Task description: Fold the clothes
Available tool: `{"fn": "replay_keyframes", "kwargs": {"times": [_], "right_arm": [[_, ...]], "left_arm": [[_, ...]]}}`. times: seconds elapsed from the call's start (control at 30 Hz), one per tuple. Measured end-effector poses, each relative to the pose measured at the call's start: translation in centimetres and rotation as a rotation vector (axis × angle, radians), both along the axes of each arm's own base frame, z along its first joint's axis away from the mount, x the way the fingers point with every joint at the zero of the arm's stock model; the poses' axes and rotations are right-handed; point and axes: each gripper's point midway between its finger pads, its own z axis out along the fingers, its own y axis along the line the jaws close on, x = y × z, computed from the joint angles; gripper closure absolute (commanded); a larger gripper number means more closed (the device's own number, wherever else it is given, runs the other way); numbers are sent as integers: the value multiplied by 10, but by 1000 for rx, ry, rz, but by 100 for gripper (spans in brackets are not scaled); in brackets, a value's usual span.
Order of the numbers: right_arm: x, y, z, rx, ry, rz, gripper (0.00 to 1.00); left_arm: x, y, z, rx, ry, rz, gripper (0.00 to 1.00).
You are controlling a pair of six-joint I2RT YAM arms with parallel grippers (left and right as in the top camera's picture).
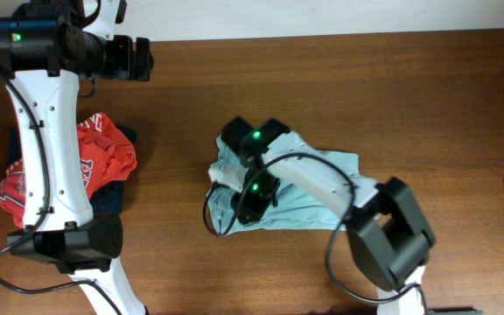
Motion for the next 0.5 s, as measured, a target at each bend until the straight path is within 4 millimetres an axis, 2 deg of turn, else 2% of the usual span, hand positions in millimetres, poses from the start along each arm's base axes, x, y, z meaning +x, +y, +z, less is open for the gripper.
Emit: {"fn": "replay_keyframes", "kwargs": {"times": [0.07, 0.13, 0.2, 0.27, 0.33, 0.4, 0.5], "right_arm": [[23, -6, 15, 3, -60, -104, 72], [47, -25, 27, -41, -107, -255, 76], [69, -56, 35, -111, -126, -439, 76], [85, -96, 36, -188, -103, -632, 76], [95, -129, 36, -231, -69, -779, 76], [101, -161, 36, -262, -24, -910, 75], [102, -188, 33, -289, 20, -1014, 81]], "left_arm": [[0, -1, 0, -3, 0, -2, 11], [-1, -6, 1, -16, -2, -31, 18], [-2, -17, 0, -36, -4, -95, 21], [-3, -32, -6, -48, 5, -162, 27], [-7, -52, -20, -54, 38, -234, 32], [-9, -77, -42, -56, 80, -317, 37], [-17, -112, -80, -46, 141, -437, 43]]}}
